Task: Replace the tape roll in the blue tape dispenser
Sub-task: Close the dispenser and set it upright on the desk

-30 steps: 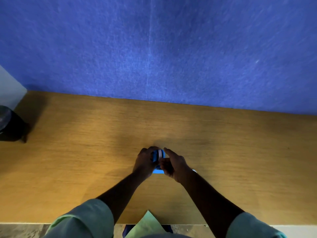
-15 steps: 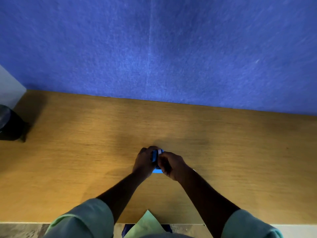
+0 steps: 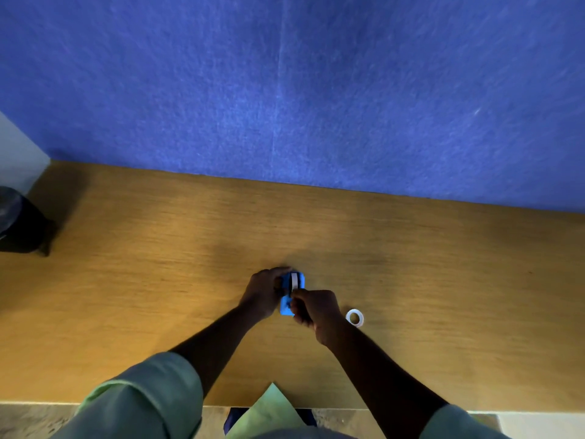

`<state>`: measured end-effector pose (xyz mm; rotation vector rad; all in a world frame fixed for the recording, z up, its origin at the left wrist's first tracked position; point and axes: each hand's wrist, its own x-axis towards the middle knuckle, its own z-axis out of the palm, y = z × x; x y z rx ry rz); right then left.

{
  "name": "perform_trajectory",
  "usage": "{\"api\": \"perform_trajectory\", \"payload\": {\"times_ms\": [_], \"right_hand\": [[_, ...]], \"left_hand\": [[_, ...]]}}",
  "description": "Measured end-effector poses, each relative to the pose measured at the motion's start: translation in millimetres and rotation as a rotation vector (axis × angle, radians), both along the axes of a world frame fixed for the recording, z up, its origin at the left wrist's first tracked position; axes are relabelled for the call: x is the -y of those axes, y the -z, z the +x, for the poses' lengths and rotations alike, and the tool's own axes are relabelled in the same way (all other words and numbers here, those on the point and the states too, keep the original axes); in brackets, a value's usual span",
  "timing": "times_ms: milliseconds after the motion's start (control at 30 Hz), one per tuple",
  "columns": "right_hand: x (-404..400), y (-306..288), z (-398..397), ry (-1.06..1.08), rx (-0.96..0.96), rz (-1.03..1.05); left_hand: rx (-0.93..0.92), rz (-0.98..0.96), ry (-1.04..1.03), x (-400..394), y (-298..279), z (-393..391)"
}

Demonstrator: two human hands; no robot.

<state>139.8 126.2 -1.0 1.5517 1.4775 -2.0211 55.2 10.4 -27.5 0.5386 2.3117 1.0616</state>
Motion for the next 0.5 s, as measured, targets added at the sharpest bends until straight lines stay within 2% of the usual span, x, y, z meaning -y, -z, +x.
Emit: {"api": "perform_trajectory", "payload": {"times_ms": [500], "right_hand": [[13,10,20,0.028,0.037,0.055]], "left_hand": [[-0.038,-0.040,-0.023,-3,0,3]]}}
